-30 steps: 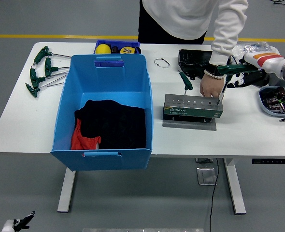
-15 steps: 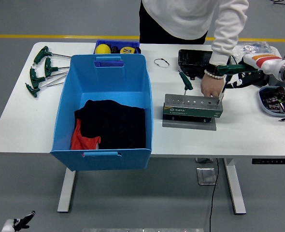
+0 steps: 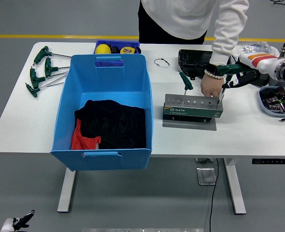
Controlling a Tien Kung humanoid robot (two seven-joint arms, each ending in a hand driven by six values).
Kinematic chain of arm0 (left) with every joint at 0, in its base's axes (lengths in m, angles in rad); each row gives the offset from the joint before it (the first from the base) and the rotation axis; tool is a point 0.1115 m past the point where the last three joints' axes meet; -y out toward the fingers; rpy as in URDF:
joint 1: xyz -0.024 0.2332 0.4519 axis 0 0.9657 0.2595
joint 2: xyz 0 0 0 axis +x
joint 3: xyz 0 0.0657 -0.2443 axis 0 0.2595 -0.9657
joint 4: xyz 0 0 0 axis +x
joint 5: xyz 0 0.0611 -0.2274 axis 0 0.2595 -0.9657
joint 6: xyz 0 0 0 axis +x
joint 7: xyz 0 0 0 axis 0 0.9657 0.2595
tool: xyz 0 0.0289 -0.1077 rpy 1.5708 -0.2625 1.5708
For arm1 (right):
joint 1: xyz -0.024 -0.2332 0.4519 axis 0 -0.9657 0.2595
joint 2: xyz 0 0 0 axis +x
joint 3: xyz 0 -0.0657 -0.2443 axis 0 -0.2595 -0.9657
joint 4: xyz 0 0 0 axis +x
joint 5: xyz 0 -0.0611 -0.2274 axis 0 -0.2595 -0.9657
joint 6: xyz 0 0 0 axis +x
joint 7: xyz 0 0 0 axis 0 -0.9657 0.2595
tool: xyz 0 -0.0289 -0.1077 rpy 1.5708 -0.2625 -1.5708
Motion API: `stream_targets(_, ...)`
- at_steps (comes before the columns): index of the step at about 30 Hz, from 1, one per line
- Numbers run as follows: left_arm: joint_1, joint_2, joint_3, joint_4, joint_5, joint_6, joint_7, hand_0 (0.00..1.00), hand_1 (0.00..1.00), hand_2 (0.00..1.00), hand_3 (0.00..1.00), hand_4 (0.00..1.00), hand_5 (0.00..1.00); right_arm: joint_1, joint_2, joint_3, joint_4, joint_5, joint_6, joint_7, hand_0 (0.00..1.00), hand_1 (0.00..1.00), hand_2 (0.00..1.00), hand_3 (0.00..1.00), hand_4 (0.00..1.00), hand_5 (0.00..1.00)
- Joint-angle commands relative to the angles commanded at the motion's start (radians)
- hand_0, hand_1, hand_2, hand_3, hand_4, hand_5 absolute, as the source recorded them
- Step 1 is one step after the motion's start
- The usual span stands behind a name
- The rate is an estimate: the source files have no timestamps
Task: Lift tool from toolbox,place it in box,lift tool from toolbox,place it in box
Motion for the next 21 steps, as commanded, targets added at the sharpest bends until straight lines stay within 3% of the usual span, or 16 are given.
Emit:
stream_targets(2,0.0,0.0,0.0,0.0,0.0,0.0,0.0,0.697,0.587,0.68,0.694,0.745,0.683,0.0,0.003,0.001,-0.004,-0.006,-0.006,-0.001,0.221,0.163,0.2,0.265,0.998,0.695)
stream_targets(3,0.0,0.0,0.0,0.0,-0.001,0.0,0.0,0.696,0.587,0.676,0.694,0.746,0.683,0.0,0.006,0.002,-0.006,-0.006,-0.01,-0.002,0.151,0.123,0.165,0.219,0.998,0.703)
stream_targets(8,0.0,0.0,0.003,0.0,-0.002,-0.001,0.001,0.696,0.587,0.676,0.694,0.746,0.683,-0.005,0.015,-0.001,-0.011,-0.002,-0.03,-0.017,0.151,0.123,0.165,0.219,0.998,0.703)
stream_targets(9,0.0,0.0,0.003,0.0,-0.002,-0.001,0.001,0.695,0.587,0.676,0.693,0.746,0.683,-0.006,0.017,-0.002,-0.012,-0.002,-0.032,-0.02,0.088,0.08,0.127,0.179,0.998,0.723)
stream_targets(20,0.002,0.001,0.005,0.0,0.004,-0.004,0.007,0.695,0.587,0.676,0.693,0.746,0.68,-0.021,0.029,-0.01,-0.013,0.025,-0.053,-0.049,0.057,0.05,0.104,0.154,0.998,0.73)
stream_targets(21,0.002,0.001,0.006,0.0,0.005,-0.003,0.008,0.696,0.585,0.673,0.693,0.747,0.684,-0.021,0.029,-0.011,-0.013,0.029,-0.057,-0.049,0.022,0.002,0.047,0.107,0.998,0.726)
